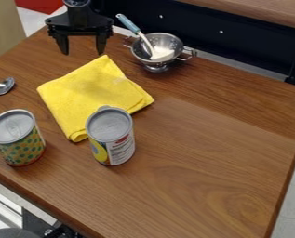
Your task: Move the can to the bottom right of the table
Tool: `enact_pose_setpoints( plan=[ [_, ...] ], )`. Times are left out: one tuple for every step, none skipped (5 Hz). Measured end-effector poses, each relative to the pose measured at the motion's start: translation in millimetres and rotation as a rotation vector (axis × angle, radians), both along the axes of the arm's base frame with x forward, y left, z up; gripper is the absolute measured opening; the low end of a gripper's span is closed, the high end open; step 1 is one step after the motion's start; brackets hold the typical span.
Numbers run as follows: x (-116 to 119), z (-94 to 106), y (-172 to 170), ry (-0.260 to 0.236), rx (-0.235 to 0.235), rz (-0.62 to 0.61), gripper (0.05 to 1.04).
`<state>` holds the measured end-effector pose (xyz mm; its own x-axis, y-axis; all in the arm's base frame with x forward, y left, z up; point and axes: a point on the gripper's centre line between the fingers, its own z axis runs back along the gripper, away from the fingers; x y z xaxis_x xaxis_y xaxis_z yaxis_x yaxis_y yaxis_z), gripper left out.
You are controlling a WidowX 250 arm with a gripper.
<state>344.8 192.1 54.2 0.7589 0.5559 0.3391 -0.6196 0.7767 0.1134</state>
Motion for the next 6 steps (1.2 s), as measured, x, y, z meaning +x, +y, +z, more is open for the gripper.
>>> enact_pose_setpoints(
  plan=[
    [-6.9, -17.1, -3.8, 0.041, -0.023, 0.011, 0.999],
    [-25.4, -29.6, -12.5, 0.035, -0.060, 0.149, 0.999],
    [-33.7, -18.5, -22.6, -0.012, -0.124, 0.298, 0.999],
    [-46.0, -9.5, -36.5, -0.070, -0.166, 0.479, 0.999],
    [-62.8, -8.7, -43.9, -0.096, -0.136, 0.558, 0.999],
    [-70.5, -15.8, -52.5, -0.101, -0.157, 0.563, 0.999]
  ],
)
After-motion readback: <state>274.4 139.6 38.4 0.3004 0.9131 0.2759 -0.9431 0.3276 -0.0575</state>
